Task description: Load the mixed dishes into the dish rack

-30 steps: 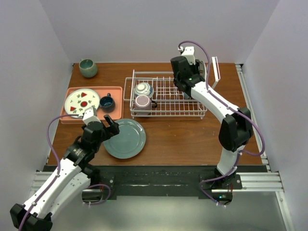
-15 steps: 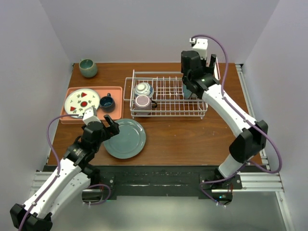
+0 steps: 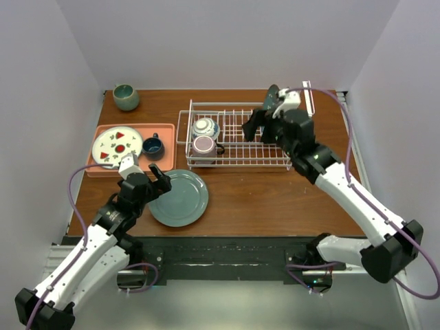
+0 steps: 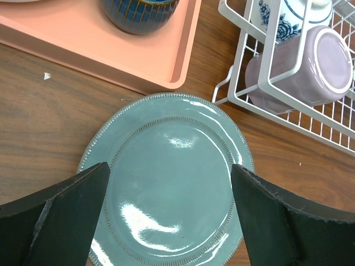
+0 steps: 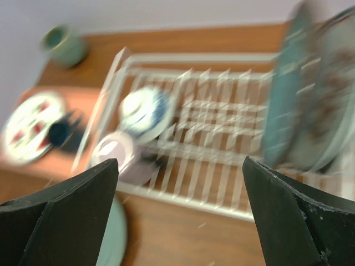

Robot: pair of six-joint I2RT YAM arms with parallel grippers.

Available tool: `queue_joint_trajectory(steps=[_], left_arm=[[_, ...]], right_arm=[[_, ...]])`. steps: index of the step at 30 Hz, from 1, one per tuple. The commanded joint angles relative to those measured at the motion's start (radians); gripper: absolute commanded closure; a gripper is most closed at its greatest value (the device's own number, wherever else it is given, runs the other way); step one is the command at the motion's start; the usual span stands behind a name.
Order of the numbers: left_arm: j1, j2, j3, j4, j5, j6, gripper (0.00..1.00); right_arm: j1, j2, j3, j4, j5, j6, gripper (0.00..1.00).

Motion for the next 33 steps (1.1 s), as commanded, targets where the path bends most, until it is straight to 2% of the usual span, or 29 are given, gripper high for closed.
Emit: queue_joint_trajectory(steps=[1, 5, 11, 15, 18, 26, 33], left_arm=[[-0.002, 0.000, -0.014, 0.028, -0.011, -0.028, 0.03], [-0.002, -0.007, -0.014, 0.024, -0.016, -0.026, 0.03], [-0.002, -0.012, -0.017, 0.022, -0.016, -0.029, 0.03], [-0.002, -0.009, -0.018, 0.022, -0.013, -0.029, 0.03], [-0.002, -0.006, -0.018, 0.025, -0.007, -0.026, 0.03], [-0.002, 0.016, -0.014, 0.039, 0.012, -0.001, 0.03], [-0.002, 0.019, -0.021, 0.050, 0.039, 0.014, 0.03]], right_arm=[[0.095, -0.060, -0.179, 0.173, -0.306, 0.134, 0.01], [0.189, -0.083, -0.306, 0.215, -0.339, 0.159, 0.01], [0.218, -0.070, -0.444, 0.318, -0.387, 0.241, 0.01], [0.250, -0.016, -0.478, 0.382, -0.393, 0.277, 0.03], [0.272, 0.062, -0.484, 0.430, -0.404, 0.306, 0.11], [0.333, 0.358, -0.441, 0.539, -0.401, 0.378, 0.20], [0.384, 0.527, -0.411, 0.658, -0.387, 0.459, 0.31]])
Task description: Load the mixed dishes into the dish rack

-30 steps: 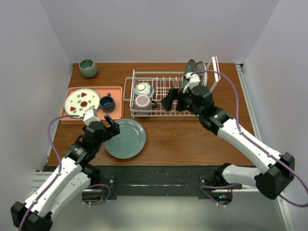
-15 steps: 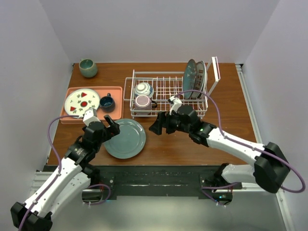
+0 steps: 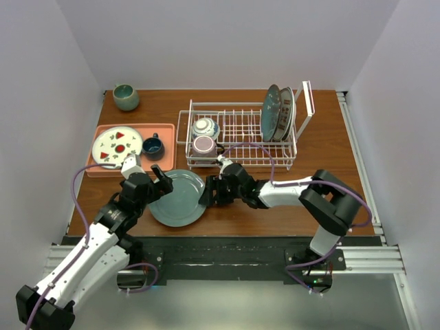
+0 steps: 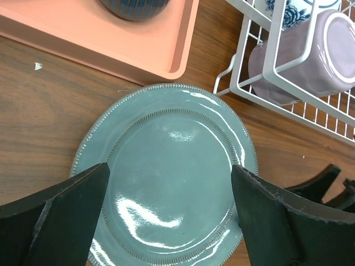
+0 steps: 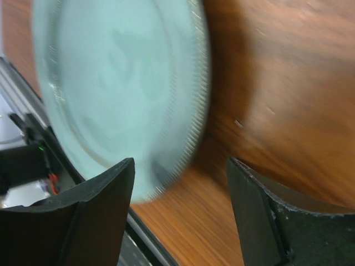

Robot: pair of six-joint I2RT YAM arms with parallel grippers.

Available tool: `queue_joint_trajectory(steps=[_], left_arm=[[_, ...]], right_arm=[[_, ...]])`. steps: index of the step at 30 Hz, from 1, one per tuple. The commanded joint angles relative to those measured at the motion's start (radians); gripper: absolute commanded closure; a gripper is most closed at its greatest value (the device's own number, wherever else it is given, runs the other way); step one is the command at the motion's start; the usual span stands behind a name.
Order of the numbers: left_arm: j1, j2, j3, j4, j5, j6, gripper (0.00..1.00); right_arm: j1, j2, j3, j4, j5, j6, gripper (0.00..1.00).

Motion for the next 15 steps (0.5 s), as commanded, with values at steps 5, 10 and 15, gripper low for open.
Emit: queue_joint_trajectory(steps=[5, 10, 15], left_arm=[[-0.002, -0.002, -0.013, 0.044, 0.011, 0.018, 0.03], [-0.002, -0.002, -0.014, 0.046, 0.011, 0.020, 0.03], [-0.002, -0.002, -0.014, 0.044, 0.011, 0.017, 0.03]], right_arm=[[0.028, 0.077, 0.046, 0.119, 0.027, 0.074, 0.34], [0.029, 0.077, 0.037, 0.095, 0.064, 0.081, 0.41], [0.028, 0.059, 0.028, 0.044, 0.123, 0.088, 0.50]])
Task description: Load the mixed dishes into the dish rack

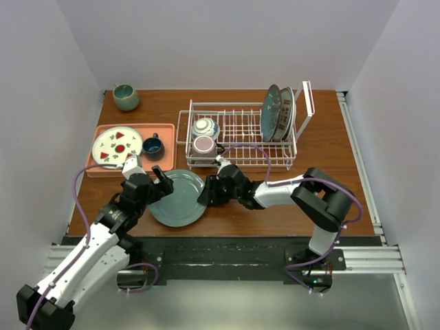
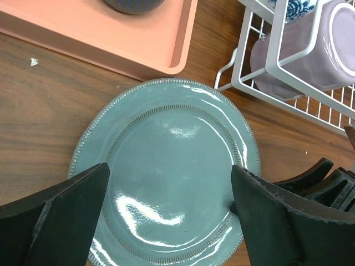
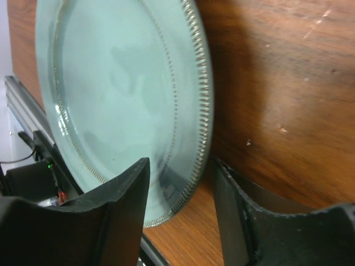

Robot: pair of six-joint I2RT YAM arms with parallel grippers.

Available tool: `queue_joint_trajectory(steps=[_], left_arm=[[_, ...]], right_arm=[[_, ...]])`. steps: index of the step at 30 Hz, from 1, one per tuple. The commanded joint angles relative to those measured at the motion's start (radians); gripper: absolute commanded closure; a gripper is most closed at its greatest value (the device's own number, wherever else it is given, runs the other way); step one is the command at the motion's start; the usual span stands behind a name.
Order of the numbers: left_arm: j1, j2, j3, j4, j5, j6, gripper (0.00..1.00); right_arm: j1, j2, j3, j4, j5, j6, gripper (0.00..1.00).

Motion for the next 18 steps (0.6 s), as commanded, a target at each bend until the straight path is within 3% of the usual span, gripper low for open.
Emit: queue_joint_trajectory(steps=[1, 10, 18], left_arm=[[-0.002, -0.001, -0.001, 0.036, -0.005, 0.010, 0.03], [-0.002, 0.001, 0.001, 0.035, -0.005, 0.007, 0.03], [-0.002, 0.011, 0.001, 0.041, 0.004, 0.001, 0.03]], right_arm=[[0.004, -0.023, 0.000, -0.041, 0.092, 0.013, 0.53], [0.004, -0.069, -0.005, -0.179, 0.219, 0.001, 0.75], [0.004, -0.133, -0.008, -0.274, 0.300, -0.013, 0.79]])
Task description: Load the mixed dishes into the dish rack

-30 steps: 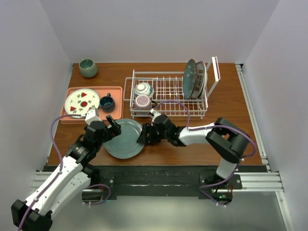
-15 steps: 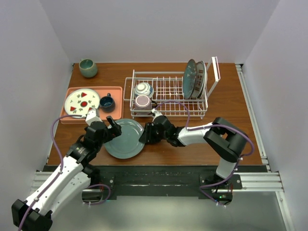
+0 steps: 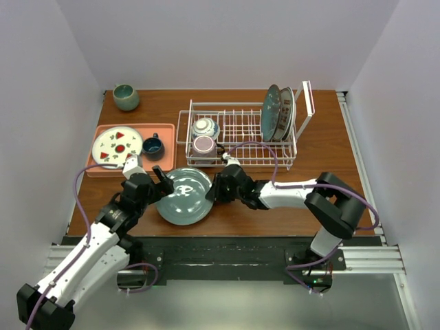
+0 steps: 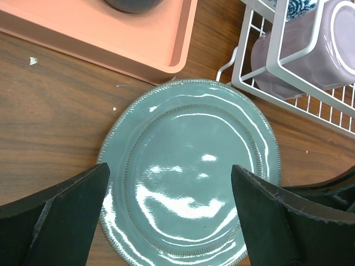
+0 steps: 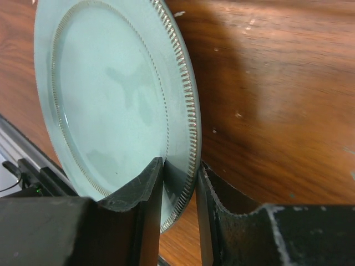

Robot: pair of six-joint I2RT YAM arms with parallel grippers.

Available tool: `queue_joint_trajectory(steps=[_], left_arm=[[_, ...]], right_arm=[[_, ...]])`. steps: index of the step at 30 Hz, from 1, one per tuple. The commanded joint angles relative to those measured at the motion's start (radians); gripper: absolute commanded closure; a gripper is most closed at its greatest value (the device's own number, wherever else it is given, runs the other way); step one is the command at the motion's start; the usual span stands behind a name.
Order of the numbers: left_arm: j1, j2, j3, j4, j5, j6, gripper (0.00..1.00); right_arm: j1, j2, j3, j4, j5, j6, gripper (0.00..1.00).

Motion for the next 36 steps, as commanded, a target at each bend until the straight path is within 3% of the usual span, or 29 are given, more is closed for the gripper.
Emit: queue_joint_trajectory(steps=[1, 7, 15, 19, 22, 25, 36], left_arm=[[-0.002, 0.008, -0.002, 0.042, 0.004, 0.000, 0.03], [-0.002, 0.036, -0.022, 0.074, 0.039, -0.014, 0.03], [-0.002, 0.118, -0.046, 0.183, 0.132, -0.006, 0.07], [-0.002, 0.174, -0.080, 0.280, 0.215, -0.002, 0.17], [-0.002, 0.226, -0.108, 0.356, 0.274, -0.013, 0.35], [-0.002, 0.292, -0.129, 0.421, 0.317, -0.014, 0.46], [-0.002, 0.370, -0.188, 0.505, 0.375, -0.037, 0.52]], right_arm=[[-0.003, -0.059, -0.008, -0.134, 0.142, -0.044, 0.81], [-0.003, -0.140, -0.034, -0.177, 0.189, -0.053, 0.92], [-0.001, -0.267, -0.089, -0.211, 0.205, -0.078, 0.99], [-0.001, -0.304, -0.111, -0.206, 0.186, -0.096, 1.00], [-0.001, -0.320, -0.126, -0.203, 0.179, -0.102, 1.00], [-0.003, -0.330, -0.143, -0.189, 0.172, -0.102, 1.00], [-0.003, -0.284, -0.158, -0.142, 0.131, -0.093, 0.98]])
